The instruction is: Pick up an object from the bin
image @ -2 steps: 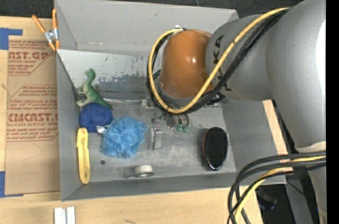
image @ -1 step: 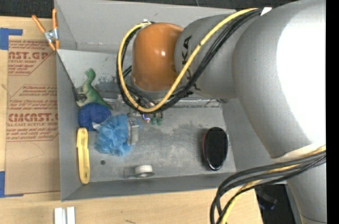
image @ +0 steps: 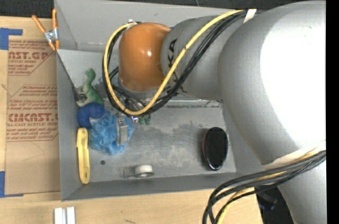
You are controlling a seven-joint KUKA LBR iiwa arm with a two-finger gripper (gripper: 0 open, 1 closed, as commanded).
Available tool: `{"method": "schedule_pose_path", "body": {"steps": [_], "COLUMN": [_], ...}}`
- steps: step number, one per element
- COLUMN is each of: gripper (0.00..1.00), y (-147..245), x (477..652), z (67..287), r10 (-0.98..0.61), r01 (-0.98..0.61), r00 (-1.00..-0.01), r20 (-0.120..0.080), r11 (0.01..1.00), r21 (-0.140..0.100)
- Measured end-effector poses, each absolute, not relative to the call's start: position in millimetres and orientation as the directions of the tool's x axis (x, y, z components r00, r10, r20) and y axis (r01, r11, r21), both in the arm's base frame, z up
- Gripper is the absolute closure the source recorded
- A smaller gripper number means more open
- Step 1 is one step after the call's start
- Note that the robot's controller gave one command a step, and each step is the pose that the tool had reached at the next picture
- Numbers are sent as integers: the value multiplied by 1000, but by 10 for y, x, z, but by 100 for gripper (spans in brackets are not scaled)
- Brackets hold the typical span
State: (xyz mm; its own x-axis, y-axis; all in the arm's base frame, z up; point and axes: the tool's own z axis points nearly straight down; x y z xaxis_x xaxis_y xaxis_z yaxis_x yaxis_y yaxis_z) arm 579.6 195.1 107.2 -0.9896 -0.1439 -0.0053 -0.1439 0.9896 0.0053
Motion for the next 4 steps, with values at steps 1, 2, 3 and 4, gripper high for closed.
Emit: {"method": "schedule_pose_path", "body": {"steps": [1,2,3,4], "gripper": [100,100,100,100], "y": [1666,1666,1672,1672], "x": [5548,5548,5516,5516], "z": [698,698,1388,1388], "r10": [-78,-78,-103,-103], "r01": [-78,-78,-103,-103], "r00": [-997,-997,-995,-995], "r20": [-5,-5,-6,-6], "r11": [997,997,995,995], "r21": [5,5,6,6]}}
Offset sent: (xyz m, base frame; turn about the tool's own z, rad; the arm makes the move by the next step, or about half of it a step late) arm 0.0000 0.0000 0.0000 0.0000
